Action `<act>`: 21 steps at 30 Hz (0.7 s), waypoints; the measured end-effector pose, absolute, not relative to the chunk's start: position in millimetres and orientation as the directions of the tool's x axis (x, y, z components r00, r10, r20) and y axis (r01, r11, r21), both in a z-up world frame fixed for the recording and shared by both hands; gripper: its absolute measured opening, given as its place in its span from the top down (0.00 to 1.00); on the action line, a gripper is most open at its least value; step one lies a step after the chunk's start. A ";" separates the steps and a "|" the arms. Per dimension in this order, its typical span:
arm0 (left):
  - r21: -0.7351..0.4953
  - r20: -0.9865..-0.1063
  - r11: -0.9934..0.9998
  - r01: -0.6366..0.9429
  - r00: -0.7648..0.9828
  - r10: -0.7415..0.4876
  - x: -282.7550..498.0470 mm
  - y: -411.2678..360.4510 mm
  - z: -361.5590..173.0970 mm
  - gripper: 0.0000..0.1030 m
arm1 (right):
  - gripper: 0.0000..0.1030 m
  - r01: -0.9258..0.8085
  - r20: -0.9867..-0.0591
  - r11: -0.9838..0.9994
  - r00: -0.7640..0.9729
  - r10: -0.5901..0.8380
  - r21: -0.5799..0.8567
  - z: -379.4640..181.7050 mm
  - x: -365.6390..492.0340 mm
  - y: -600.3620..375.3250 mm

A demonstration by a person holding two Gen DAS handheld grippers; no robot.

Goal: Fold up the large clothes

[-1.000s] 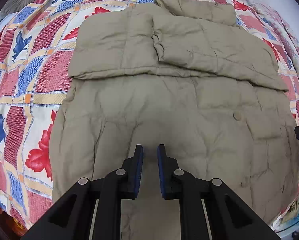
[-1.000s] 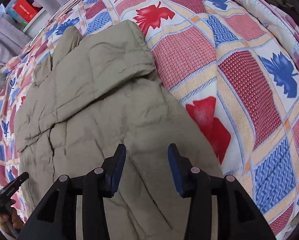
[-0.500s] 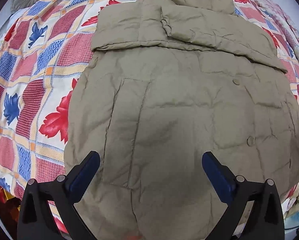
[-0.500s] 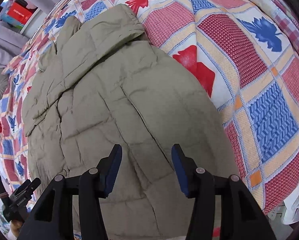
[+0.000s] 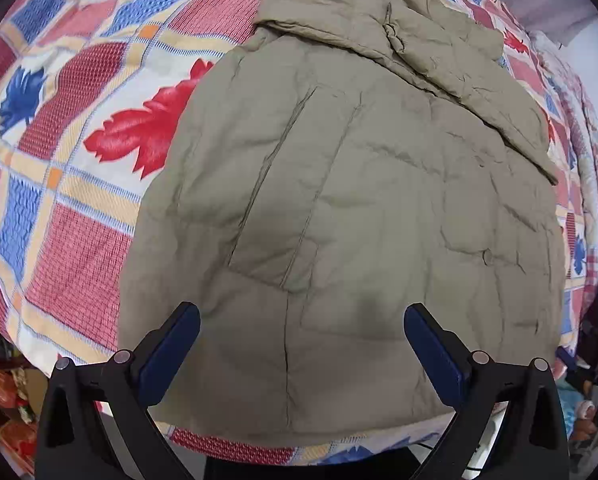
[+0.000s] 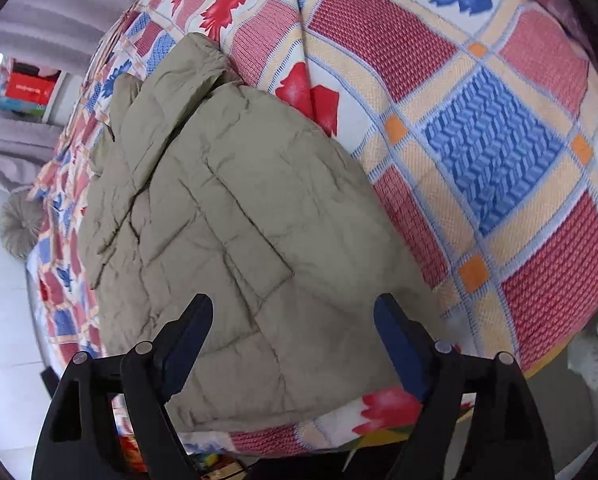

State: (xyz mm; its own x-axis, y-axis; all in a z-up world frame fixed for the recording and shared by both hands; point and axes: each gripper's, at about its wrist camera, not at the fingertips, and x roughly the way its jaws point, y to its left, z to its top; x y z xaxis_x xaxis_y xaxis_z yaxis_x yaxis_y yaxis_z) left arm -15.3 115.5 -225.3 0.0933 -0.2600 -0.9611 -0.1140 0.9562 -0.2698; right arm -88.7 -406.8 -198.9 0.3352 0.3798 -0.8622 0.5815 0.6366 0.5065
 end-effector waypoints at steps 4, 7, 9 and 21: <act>-0.401 -0.916 0.895 -0.194 0.080 -0.393 -41.1 136.0 -227.0 0.01 | 0.17 0.614 -0.798 0.524 0.346 0.493 0.590 -212.3 -119.5 -399.0; -0.446 -0.894 0.866 -0.224 0.065 -0.444 -58.3 150.1 -230.4 0.01 | 0.17 0.640 -0.770 0.472 0.323 0.551 0.606 -228.6 -132.1 -385.2; -0.466 -0.882 0.852 -0.240 0.049 -0.469 -74.4 146.9 -230.1 0.01 | 0.17 0.658 -0.759 0.450 0.301 0.577 0.604 -241.3 -138.5 -375.3; -0.513 -0.839 0.799 -0.315 -0.016 -0.544 -93.0 136.3 -271.6 0.01 | 0.16 0.674 -0.753 0.422 0.316 0.577 0.607 -267.8 -124.5 -360.8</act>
